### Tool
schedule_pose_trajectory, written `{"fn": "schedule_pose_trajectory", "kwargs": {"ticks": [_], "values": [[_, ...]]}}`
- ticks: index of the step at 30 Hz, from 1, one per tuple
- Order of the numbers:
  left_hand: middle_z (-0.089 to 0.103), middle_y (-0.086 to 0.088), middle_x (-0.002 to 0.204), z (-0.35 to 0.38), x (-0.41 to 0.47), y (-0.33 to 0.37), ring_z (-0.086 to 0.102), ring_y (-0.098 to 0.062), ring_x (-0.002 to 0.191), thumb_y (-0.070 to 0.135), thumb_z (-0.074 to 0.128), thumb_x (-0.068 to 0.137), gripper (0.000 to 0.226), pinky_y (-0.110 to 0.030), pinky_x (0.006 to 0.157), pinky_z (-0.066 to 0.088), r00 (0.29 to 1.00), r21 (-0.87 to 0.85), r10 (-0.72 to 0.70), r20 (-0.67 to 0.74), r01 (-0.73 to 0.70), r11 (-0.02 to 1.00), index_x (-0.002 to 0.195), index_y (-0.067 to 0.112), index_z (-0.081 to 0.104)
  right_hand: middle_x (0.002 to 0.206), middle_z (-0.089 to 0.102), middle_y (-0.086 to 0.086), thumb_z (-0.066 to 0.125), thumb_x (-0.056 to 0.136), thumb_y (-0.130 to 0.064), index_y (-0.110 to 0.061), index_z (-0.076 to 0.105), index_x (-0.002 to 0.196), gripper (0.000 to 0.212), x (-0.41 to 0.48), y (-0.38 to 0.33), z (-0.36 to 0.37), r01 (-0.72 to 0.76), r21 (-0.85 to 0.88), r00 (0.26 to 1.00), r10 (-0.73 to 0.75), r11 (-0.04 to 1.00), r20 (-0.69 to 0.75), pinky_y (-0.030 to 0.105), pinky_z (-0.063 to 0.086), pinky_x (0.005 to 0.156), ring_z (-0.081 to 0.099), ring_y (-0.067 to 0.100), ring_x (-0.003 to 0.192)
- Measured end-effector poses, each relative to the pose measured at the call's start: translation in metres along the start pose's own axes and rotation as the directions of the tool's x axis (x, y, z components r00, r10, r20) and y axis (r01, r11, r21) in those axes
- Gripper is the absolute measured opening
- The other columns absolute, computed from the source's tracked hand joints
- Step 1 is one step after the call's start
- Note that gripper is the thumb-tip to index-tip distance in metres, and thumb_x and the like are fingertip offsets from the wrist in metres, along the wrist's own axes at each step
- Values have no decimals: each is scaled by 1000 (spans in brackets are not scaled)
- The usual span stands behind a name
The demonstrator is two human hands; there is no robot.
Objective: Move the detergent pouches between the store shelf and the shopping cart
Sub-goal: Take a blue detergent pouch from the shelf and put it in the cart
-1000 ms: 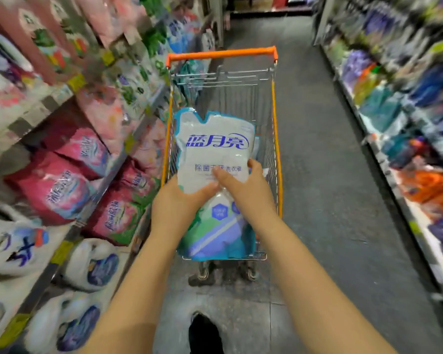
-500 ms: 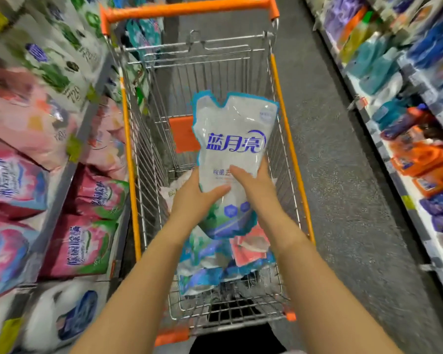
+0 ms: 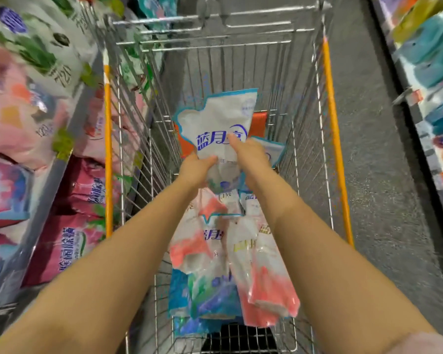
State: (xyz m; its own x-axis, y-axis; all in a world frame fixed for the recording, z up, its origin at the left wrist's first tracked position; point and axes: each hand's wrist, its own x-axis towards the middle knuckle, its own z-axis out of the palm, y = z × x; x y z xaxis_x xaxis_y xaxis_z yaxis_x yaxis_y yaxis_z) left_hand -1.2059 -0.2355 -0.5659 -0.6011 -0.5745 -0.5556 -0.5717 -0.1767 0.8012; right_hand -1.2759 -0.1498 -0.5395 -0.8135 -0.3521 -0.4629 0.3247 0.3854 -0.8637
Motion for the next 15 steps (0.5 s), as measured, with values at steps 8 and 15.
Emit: {"fn": "schedule_pose_trajectory", "kwargs": {"ticks": [8, 15], "values": [[56, -17, 104, 9, 78, -22, 58, -29, 89, 27, 49, 97, 39, -41, 66, 52, 979, -43, -183, -85, 180, 983, 124, 0, 48, 90, 54, 8, 59, 88, -11, -20, 47, 68, 25, 62, 31, 14, -120, -137, 975, 142, 983, 170, 29, 44, 72, 50, 19, 86], [52, -11, 130, 1, 108, -53, 51, -27, 115, 35, 50, 95, 39, -38, 70, 46, 940, -111, -340, 29, 341, 933, 125, 9, 52, 85, 65, 12, 65, 82, -7, -12, 59, 85, 8, 84, 64, 44, -271, 119, 953, 249, 955, 172, 40, 54, 77, 63, 31, 89]]}}
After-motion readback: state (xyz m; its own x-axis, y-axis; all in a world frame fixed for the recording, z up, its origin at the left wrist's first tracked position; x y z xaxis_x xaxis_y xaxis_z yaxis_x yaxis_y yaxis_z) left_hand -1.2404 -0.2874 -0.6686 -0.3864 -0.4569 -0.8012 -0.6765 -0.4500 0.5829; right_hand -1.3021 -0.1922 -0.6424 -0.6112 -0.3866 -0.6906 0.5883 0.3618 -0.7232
